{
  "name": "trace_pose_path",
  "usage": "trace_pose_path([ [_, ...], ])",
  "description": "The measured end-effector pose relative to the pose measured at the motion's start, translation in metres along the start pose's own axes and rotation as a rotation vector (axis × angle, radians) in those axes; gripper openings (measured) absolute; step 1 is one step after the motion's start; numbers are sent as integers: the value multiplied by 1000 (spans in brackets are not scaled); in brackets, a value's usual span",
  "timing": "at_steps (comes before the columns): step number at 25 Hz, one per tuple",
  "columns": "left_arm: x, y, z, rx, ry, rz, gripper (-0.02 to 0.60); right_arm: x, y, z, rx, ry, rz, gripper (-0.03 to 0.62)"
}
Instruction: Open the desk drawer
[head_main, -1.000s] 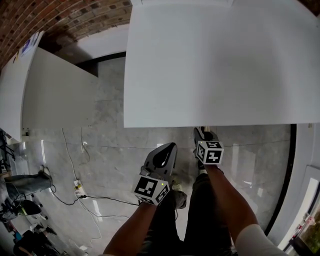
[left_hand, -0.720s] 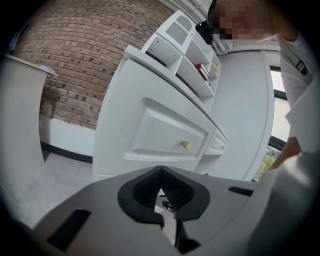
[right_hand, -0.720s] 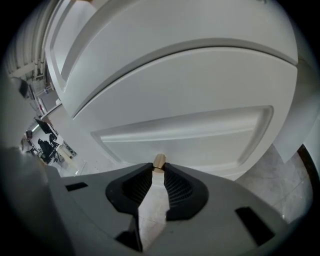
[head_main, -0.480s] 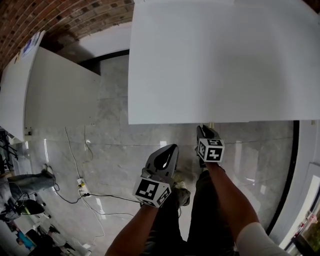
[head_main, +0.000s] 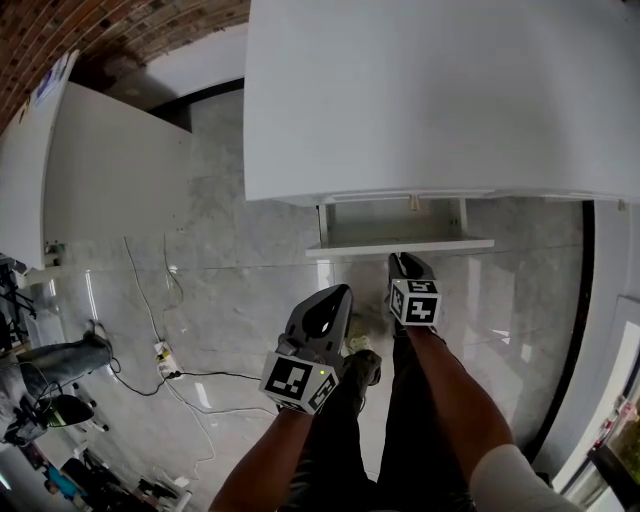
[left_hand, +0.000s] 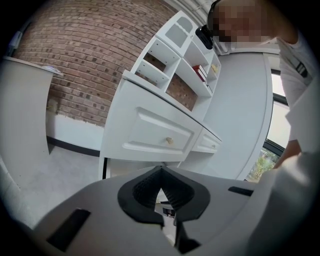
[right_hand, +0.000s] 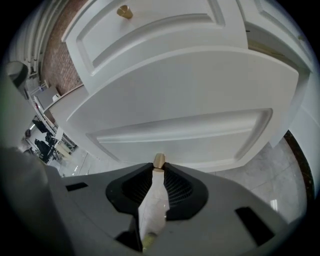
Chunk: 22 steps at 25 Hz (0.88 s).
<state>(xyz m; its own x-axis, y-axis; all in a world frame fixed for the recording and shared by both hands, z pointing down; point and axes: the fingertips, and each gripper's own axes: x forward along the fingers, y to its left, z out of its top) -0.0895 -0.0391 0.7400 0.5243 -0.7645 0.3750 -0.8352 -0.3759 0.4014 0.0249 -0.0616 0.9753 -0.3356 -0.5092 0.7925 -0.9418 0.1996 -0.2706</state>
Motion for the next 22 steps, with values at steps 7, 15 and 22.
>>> trace_pose_path([
  [7, -28, -22, -18, -3, 26, -12, 12, -26, 6, -44, -1, 36, -11, 77],
  [15, -48, -41, -20, 9, 38, -13, 12, -53, 13, -86, -12, 77, -10, 77],
  [22, -56, -60, -19, 20, 53, -29, 12, -75, 18, -118, -12, 116, -7, 77],
])
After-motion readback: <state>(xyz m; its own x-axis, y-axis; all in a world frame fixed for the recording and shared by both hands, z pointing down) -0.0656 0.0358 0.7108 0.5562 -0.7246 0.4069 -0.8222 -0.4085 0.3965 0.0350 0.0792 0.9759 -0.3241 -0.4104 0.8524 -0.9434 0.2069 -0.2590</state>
